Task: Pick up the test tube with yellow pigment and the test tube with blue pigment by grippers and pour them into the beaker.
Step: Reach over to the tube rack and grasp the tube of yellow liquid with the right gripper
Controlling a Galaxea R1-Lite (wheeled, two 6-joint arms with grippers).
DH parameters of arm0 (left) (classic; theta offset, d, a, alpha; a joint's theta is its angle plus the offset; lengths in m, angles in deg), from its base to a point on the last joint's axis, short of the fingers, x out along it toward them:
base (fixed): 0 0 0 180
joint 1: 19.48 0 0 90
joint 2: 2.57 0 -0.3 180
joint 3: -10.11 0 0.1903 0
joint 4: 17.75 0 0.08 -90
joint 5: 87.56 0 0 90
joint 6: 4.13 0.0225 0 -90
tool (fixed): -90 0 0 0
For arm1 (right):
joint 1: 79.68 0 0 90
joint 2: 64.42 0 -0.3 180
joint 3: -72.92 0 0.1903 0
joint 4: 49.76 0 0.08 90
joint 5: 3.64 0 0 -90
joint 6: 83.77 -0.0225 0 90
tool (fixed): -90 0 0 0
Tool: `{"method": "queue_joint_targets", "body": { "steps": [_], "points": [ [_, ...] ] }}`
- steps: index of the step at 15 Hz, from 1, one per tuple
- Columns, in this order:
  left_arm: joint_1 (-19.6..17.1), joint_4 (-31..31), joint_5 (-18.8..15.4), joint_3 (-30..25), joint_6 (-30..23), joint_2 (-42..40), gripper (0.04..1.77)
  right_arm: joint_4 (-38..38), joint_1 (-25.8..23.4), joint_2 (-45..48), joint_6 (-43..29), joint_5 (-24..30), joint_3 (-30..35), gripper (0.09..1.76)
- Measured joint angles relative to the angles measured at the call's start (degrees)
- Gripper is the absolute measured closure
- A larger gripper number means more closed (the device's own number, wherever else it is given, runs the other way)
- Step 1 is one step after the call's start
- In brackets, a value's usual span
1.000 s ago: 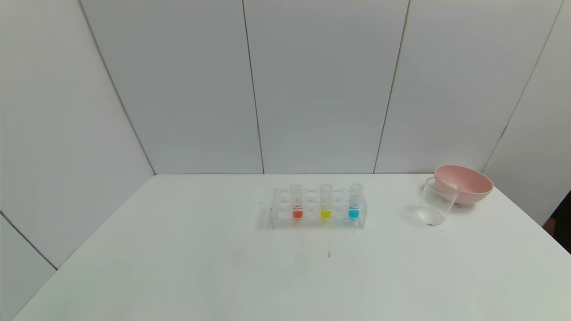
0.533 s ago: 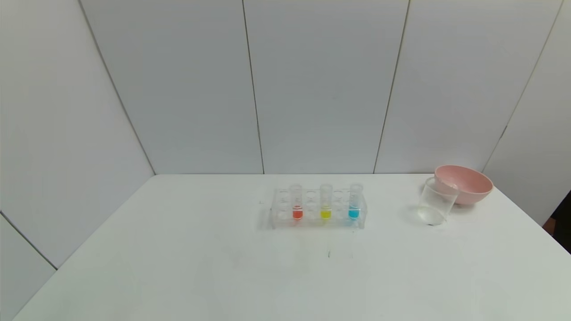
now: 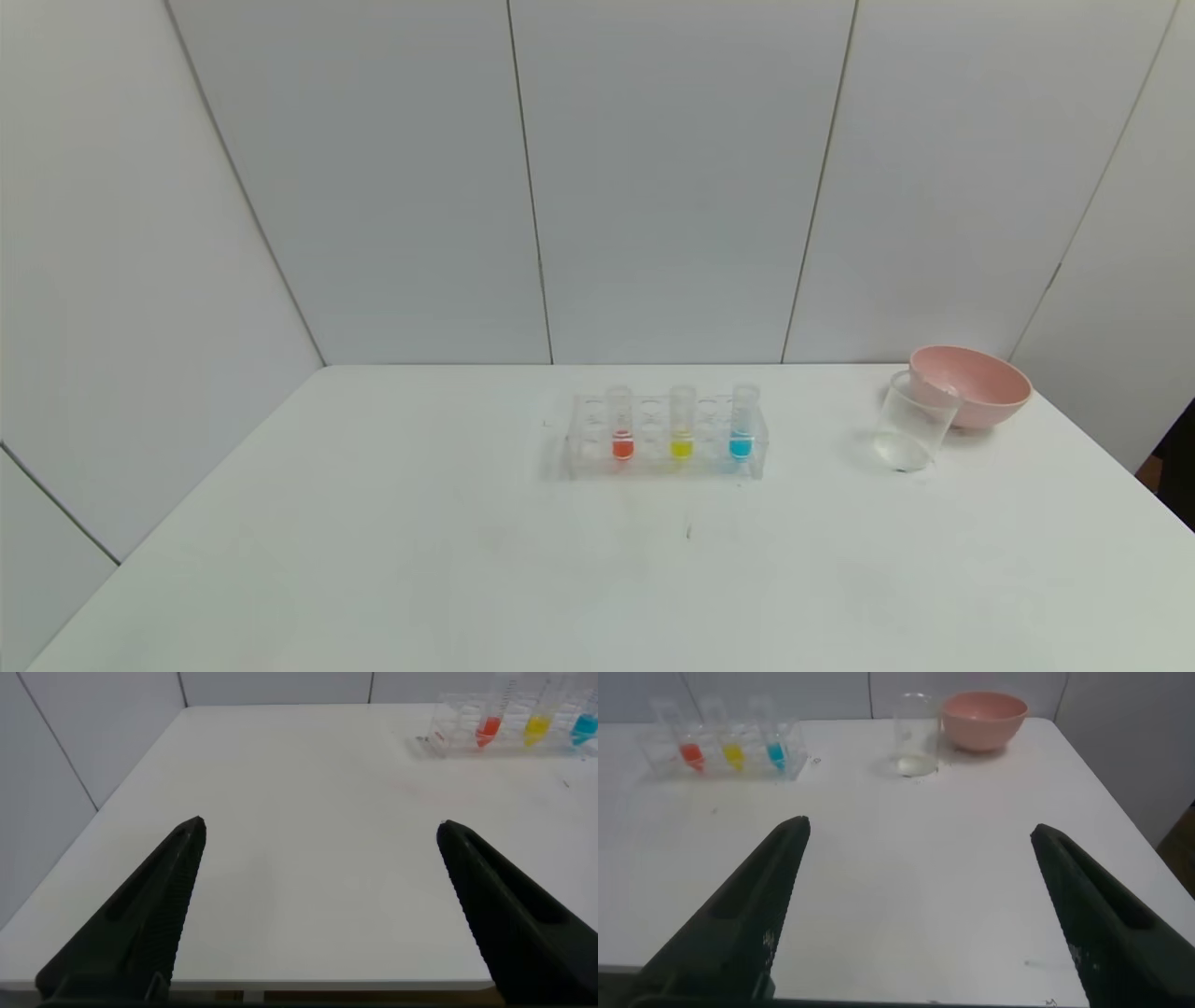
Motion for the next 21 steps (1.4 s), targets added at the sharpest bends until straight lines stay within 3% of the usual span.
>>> {"method": "queue_joint_targets", "body": {
  "steps": [10, 14, 18, 21],
  "points": [
    [0.0, 0.0, 0.0, 0.0, 0.0, 0.0, 0.05, -30.1, 9.2, -40.6, -1.1, 0.1, -3.8, 0.14],
    [0.0, 0.0, 0.0, 0.0, 0.0, 0.0, 0.05, -40.0, 15.5, -54.1, -1.2, -7.2, -4.7, 0.14],
    [0.0, 0.0, 0.0, 0.0, 0.0, 0.0, 0.05, -39.8, 24.8, -60.3, -2.9, -16.8, -5.4, 0.14],
    [0.0, 0.0, 0.0, 0.0, 0.0, 0.0, 0.05, -39.4, 31.9, -64.4, -10.0, -22.1, -7.6, 0.14]
  ]
}}
